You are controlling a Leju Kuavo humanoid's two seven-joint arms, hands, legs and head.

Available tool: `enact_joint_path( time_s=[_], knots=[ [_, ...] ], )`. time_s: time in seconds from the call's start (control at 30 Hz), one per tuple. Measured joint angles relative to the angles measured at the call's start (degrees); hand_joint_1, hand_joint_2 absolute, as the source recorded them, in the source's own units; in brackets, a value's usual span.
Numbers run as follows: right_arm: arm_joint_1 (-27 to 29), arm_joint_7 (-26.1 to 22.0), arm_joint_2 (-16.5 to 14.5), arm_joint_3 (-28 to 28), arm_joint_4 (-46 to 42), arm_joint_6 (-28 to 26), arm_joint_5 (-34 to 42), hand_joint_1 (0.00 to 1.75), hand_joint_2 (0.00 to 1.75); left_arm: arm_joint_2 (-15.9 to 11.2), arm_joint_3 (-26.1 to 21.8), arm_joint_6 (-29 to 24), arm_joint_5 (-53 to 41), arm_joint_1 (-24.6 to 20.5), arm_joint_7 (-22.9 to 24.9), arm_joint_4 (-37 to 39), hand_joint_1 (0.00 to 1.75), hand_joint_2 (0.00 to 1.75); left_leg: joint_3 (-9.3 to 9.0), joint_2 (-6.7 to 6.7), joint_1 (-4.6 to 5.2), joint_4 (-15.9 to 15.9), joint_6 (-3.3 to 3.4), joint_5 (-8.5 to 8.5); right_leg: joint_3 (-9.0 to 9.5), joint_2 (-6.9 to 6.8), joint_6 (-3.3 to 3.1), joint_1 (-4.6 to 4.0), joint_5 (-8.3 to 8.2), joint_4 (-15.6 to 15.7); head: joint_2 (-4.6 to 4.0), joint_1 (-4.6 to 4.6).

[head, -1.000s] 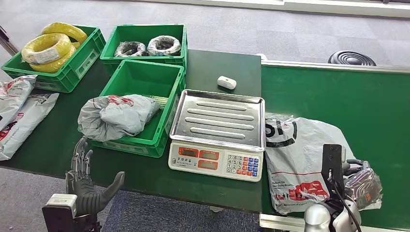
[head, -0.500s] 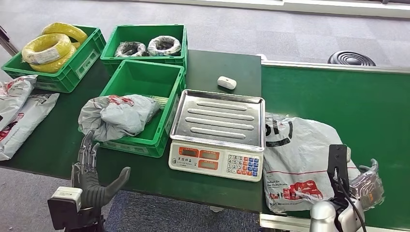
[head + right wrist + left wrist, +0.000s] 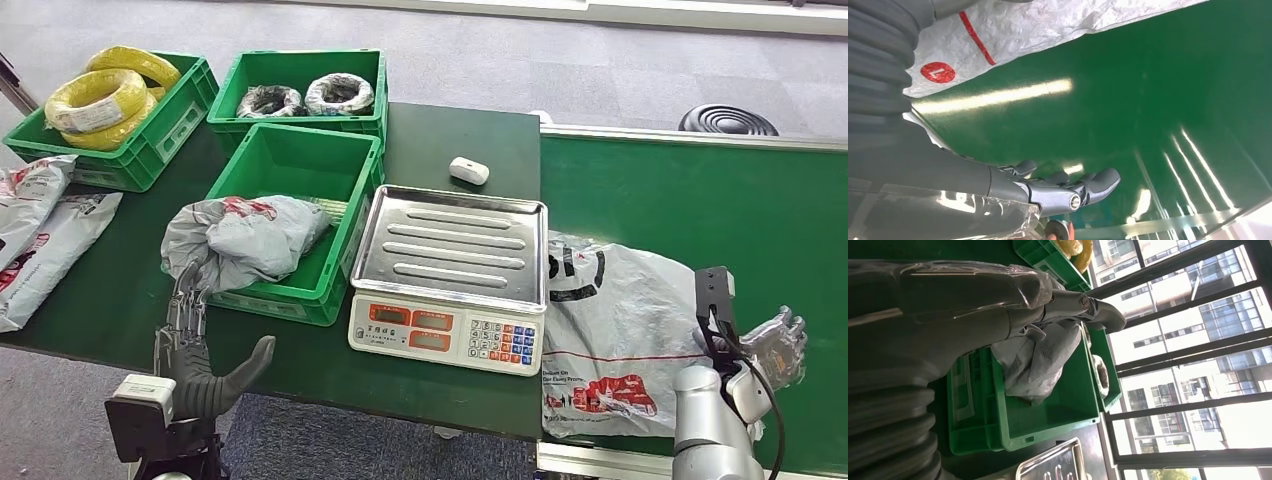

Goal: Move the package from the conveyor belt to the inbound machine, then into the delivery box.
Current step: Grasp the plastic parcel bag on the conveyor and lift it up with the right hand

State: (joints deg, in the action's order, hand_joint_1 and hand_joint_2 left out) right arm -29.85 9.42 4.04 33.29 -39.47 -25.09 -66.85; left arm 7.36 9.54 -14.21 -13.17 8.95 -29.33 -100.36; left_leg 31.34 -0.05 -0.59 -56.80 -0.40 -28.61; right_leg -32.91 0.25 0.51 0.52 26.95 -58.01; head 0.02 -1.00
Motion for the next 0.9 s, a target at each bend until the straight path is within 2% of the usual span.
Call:
enact_joint_path(
  time_s=[0.3, 0.47, 0.9],
  knots=[
    [-1.8, 0.2, -0.1, 0.1, 2.8, 0.2, 0.0, 0.0, 1.75, 0.1, -0.2, -0.3, -0.2, 0.0, 0.0, 0.0, 0.0, 1.75, 0.01, -0.01, 0.02, 0.0, 0.0, 0.0, 0.02, -0.01, 0.01, 0.02, -0.01, 0.0, 0.0, 0.01],
    [-1.4, -0.4, -1.7, 0.6, 2.9, 4.1, 4.2, 0.0, 1.75, 0.1, -0.4, -0.4, -0.4, -0.4, 0.3, 0.0, 0.0, 1.75, 0.0, -0.01, 0.01, 0.0, 0.0, 0.0, 0.0, -0.01, 0.0, 0.01, 0.0, 0.0, 0.0, -0.01],
    [1.0, -2.3, -4.7, 1.3, 2.3, 7.2, 8.3, 0.0, 1.75, -0.1, -0.4, -1.0, -0.8, 0.0, 0.4, 0.0, 0.0, 1.75, 0.01, -0.01, 0.02, 0.0, 0.0, 0.0, 0.01, -0.01, 0.0, 0.01, 0.0, 0.0, 0.0, 0.01]
  ],
)
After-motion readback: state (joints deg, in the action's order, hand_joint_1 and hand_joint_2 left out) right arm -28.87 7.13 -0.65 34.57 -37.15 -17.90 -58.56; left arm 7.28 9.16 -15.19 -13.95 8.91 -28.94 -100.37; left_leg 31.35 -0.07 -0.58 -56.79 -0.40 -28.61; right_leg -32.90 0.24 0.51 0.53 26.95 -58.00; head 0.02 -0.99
